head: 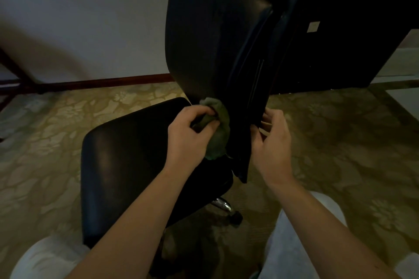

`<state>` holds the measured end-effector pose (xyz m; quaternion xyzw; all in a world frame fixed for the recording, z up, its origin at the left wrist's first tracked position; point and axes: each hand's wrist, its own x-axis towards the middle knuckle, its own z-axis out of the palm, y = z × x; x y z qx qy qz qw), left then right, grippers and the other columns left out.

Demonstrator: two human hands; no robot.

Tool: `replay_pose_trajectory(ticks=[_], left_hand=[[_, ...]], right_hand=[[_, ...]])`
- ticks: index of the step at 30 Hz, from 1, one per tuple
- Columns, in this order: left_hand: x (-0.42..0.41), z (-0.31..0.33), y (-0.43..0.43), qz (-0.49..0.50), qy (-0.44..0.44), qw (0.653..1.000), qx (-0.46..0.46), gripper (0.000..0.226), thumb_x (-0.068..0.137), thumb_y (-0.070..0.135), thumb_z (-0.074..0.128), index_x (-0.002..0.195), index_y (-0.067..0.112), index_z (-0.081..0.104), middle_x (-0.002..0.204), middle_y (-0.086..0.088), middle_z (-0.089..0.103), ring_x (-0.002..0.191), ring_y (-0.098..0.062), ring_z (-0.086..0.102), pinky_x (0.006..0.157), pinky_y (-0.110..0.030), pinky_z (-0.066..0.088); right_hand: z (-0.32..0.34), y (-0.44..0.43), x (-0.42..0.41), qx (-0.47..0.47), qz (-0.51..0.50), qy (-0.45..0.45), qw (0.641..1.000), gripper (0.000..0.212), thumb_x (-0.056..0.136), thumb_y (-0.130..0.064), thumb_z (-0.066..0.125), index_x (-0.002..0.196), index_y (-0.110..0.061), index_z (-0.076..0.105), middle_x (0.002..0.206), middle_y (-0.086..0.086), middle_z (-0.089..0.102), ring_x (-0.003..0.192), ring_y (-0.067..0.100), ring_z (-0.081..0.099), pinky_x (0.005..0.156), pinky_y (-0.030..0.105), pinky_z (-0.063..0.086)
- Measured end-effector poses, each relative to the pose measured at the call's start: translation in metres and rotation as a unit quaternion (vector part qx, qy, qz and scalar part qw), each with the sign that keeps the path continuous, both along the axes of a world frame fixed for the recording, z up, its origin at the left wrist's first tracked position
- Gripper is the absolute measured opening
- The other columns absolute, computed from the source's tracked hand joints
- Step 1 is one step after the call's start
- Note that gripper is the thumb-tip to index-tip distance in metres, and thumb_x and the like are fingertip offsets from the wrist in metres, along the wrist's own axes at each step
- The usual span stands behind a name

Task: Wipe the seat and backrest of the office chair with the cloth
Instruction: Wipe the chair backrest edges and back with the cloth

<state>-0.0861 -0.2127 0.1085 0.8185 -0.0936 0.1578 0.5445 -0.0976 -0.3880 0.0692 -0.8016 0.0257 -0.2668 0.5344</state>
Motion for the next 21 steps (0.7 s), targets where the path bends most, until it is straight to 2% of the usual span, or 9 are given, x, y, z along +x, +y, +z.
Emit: replay_pose_trajectory(ticks=[3, 7, 10, 13, 16, 18, 21], left_hand=[[0.012, 0.008, -0.012, 0.002, -0.06, 0.998, 0.029, 0.024, 0.086, 0.012, 0.076, 0.103, 0.026, 0.07, 0.111, 0.007, 0.066, 0.107, 0.008, 0.056, 0.093, -0.007, 0.042], [0.018, -0.004, -0.015, 0.013, -0.071, 0.997, 0.036, 0.021, 0.086, 0.014, 0.077, 0.105, 0.02, 0.072, 0.112, 0.005, 0.064, 0.108, -0.001, 0.058, 0.095, -0.013, 0.046], [0.015, -0.014, -0.014, 0.023, -0.073, 0.995, 0.064, 0.025, 0.087, 0.015, 0.076, 0.111, 0.015, 0.07, 0.115, 0.004, 0.061, 0.108, -0.004, 0.058, 0.096, -0.015, 0.047], [0.01, -0.019, -0.014, 0.012, -0.036, 0.994, 0.099, 0.03, 0.087, 0.013, 0.074, 0.116, 0.013, 0.068, 0.119, 0.003, 0.059, 0.108, -0.005, 0.057, 0.095, -0.017, 0.048], [0.002, -0.029, -0.001, 0.009, 0.05, 0.987, 0.151, 0.031, 0.09, 0.013, 0.072, 0.12, 0.016, 0.066, 0.117, 0.005, 0.059, 0.105, -0.008, 0.058, 0.092, -0.018, 0.048], [-0.006, -0.039, 0.013, 0.012, 0.076, 0.989, 0.128, 0.024, 0.091, 0.014, 0.071, 0.114, 0.02, 0.069, 0.112, 0.006, 0.062, 0.101, -0.004, 0.059, 0.088, -0.017, 0.051], [-0.014, -0.043, 0.018, 0.011, 0.045, 0.997, 0.057, 0.02, 0.089, 0.01, 0.074, 0.105, 0.021, 0.071, 0.11, 0.005, 0.065, 0.103, 0.002, 0.06, 0.086, -0.009, 0.048]], right_hand=[[0.001, -0.002, 0.0, 0.007, 0.006, -0.004, 1.0, 0.028, 0.098, -0.017, 0.062, 0.124, -0.019, 0.052, 0.118, 0.001, 0.057, 0.107, 0.007, 0.059, 0.084, 0.022, 0.056], [-0.002, 0.0, 0.002, 0.012, 0.004, -0.014, 1.0, 0.026, 0.098, -0.016, 0.061, 0.122, -0.018, 0.052, 0.117, 0.001, 0.057, 0.107, 0.009, 0.06, 0.082, 0.031, 0.059], [-0.002, 0.001, 0.001, 0.0, -0.006, -0.032, 0.999, 0.025, 0.097, -0.015, 0.061, 0.121, -0.017, 0.053, 0.114, 0.001, 0.057, 0.105, 0.008, 0.059, 0.083, 0.03, 0.058], [-0.001, 0.001, 0.002, -0.004, -0.008, -0.031, 0.999, 0.025, 0.097, -0.015, 0.061, 0.121, -0.017, 0.053, 0.114, 0.001, 0.056, 0.105, 0.007, 0.059, 0.082, 0.027, 0.057], [0.0, -0.001, 0.002, -0.005, -0.003, -0.03, 1.0, 0.025, 0.097, -0.014, 0.061, 0.121, -0.016, 0.054, 0.115, 0.0, 0.057, 0.105, 0.006, 0.06, 0.083, 0.022, 0.056], [0.001, 0.0, 0.001, -0.004, -0.002, -0.029, 1.0, 0.026, 0.097, -0.014, 0.061, 0.122, -0.016, 0.053, 0.115, 0.0, 0.056, 0.105, 0.006, 0.06, 0.082, 0.02, 0.056], [0.0, 0.003, 0.0, 0.008, -0.005, -0.03, 1.0, 0.027, 0.097, -0.012, 0.061, 0.123, -0.014, 0.053, 0.115, 0.001, 0.056, 0.105, 0.003, 0.059, 0.082, 0.015, 0.054]])
